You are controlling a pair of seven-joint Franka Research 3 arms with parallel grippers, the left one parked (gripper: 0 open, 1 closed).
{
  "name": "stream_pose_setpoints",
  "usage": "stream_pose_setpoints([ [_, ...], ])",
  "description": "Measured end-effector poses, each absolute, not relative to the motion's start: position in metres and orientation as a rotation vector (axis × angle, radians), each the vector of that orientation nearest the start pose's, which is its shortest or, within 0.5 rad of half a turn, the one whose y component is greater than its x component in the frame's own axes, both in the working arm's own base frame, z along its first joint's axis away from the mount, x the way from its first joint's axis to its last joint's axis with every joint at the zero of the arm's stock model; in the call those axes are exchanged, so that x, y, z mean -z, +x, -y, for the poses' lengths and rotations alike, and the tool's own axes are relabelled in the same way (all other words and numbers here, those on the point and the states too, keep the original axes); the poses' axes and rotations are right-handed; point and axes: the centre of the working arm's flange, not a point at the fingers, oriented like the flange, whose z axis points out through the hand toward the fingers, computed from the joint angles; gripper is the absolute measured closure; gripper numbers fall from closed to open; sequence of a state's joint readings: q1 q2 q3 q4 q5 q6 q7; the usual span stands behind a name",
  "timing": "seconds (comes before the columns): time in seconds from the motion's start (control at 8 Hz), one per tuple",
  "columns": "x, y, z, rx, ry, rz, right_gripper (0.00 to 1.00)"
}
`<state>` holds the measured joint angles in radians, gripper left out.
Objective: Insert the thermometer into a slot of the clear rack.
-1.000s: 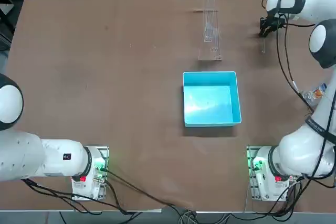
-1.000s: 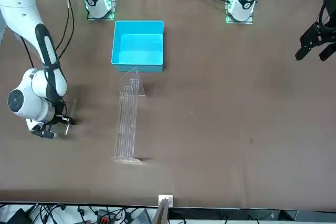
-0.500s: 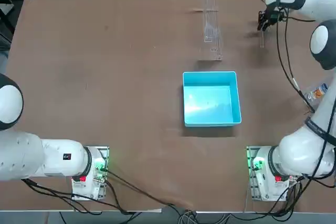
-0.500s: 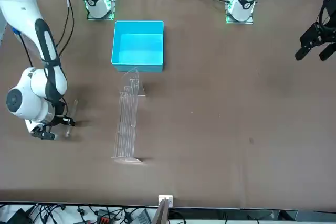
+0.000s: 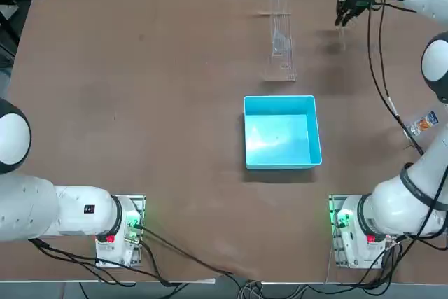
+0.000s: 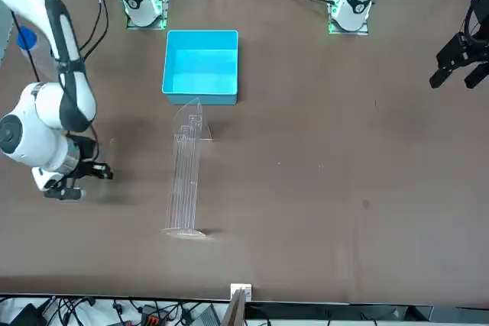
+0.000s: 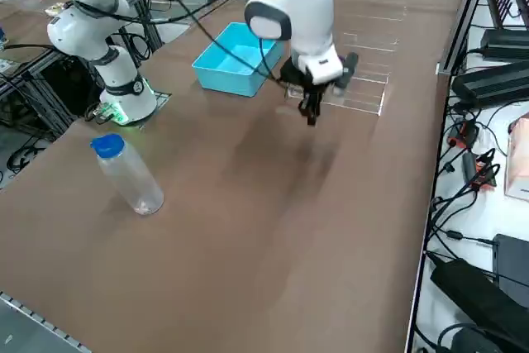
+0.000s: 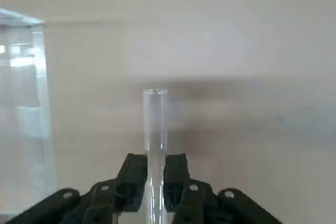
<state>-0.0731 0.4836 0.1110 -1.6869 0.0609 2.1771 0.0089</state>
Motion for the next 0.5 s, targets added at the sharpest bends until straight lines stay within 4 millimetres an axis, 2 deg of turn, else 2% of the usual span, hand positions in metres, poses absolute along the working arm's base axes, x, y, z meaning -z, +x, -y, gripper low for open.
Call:
stream_pose_setpoints([
  [0.12,-0.331,0.671,-0.041,0.019,-2.995,-0.049,0.78],
  [0.25,-0.339,0.670,-0.054,0.026,-2.940,-0.097,0.78],
  [0.5,-0.350,0.672,-0.064,0.045,-2.820,-0.202,0.78],
])
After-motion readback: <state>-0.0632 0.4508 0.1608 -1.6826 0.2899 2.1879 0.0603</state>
